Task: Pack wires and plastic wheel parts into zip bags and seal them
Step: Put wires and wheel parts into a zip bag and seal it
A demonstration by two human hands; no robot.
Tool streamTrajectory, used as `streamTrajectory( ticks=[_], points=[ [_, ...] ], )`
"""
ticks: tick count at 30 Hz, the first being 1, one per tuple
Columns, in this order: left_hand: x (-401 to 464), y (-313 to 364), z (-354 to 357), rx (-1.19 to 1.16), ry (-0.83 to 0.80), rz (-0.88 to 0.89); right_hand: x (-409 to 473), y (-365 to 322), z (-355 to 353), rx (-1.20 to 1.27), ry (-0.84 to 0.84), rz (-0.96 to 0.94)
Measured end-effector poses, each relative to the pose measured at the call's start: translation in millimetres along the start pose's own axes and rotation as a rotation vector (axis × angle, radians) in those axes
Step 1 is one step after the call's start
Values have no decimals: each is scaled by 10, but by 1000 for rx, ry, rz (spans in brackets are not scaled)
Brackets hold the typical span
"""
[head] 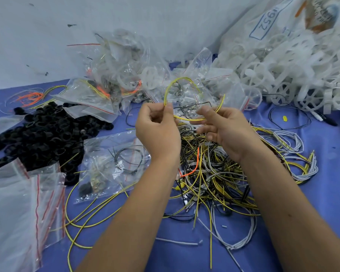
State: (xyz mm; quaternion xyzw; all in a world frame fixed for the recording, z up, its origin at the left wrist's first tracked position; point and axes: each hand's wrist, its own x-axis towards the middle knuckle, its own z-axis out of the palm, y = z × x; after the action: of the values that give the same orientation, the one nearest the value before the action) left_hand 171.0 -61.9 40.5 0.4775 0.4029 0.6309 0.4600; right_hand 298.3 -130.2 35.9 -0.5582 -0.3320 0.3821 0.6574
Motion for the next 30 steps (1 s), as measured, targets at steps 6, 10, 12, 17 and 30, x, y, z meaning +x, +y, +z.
streamTrajectory(
  ticks=[6,10,12,17,30],
  points=[
    [81,-66,-132,329,-267,-44,-31,-18,2,-680,297,-477],
    [252,113,-270,426,-545,89,-45,-29,-14,-1004,190,-710],
    [323,204,-332,408,-688,154,-38,-12,-25,-961,37,-622],
    [322,208,-416,388,-563,171,-56,6,-41,-791,55,-552],
    [235,-44,-649,607,-344,1,-42,-270,254,-637,18,-290]
  ],
)
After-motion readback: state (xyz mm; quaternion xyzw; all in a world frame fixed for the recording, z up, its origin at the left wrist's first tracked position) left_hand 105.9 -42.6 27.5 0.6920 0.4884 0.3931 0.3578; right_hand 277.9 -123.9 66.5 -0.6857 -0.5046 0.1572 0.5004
